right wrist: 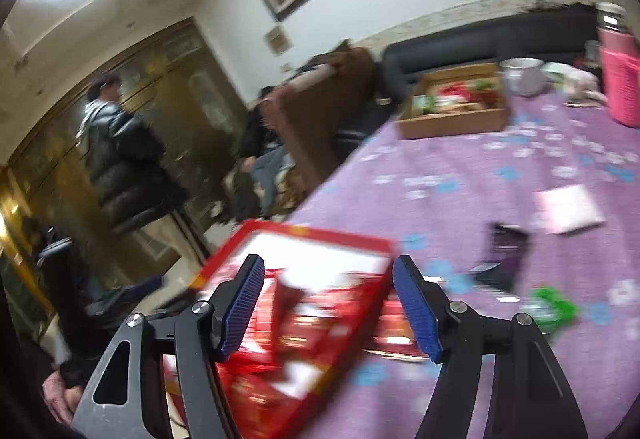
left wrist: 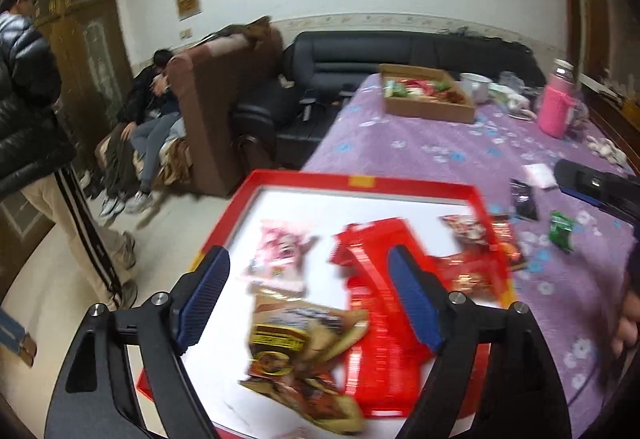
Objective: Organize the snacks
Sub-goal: 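Grasp the green snack packet with the right tool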
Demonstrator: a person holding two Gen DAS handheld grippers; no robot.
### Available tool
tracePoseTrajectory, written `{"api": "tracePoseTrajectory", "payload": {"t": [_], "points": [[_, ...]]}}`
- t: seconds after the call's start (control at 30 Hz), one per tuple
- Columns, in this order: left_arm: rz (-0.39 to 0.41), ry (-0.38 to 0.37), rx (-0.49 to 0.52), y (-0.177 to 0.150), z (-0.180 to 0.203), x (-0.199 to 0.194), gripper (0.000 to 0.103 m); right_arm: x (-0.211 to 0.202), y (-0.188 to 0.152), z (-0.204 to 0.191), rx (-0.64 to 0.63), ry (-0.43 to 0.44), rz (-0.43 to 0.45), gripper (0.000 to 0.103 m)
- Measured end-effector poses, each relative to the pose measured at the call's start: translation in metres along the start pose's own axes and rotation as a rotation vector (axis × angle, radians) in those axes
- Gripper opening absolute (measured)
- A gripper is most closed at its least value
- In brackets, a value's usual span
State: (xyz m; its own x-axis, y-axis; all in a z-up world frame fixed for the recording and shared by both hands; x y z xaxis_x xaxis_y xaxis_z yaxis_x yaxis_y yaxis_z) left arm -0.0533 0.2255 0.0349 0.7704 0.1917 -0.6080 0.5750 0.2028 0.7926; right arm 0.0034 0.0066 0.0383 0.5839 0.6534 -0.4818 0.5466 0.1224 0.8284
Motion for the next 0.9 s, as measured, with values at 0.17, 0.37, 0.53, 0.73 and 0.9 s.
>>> {"api": "tracePoseTrajectory", "payload": {"t": [0.17, 0.37, 0.53, 0.73, 0.9], "points": [[-0.04, -0.064, 0.083, -0.009, 0.042, -0.003, 0.082, -0.024, -0.009, 0.071, 0.12, -0.104, -0.028, 0.069], [-0.069, -0.091, 0.137, -0.02, 0.077, -0.006, 0.082, -0.038, -0.024, 0.128, 0.247, -0.158, -0.025, 0.069], [-0.1, -0.101, 0.191, -0.035, 0.102, -0.006, 0.082, -0.025, -0.035, 0.135, 0.225, -0.165, -0.076, 0.069], [-0.13, -0.114, 0.235, -0.048, 0.124, -0.004, 0.082, -0.013, -0.042, 0.12, 0.135, -0.179, -0.12, 0.068], [-0.143, -0.122, 0.262, -0.056, 0.136, -0.006, 0.082, 0.005, -0.055, 0.11, 0.044, -0.201, -0.202, 0.064]]}}
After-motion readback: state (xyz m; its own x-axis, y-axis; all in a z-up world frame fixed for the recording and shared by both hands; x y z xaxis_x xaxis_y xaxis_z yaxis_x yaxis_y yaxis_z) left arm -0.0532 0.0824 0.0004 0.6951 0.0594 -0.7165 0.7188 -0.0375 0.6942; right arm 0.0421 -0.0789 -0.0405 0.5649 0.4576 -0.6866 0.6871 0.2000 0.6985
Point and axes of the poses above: each gripper's, at about its wrist camera, not at the fingertips, and x roughly the way its jaws point, z to its right, y to its top, the point moved 8 cm from there along x, roughly the way its jaws point, and after that the axes turned 12 degrees about -x, right-handed, at the moved point
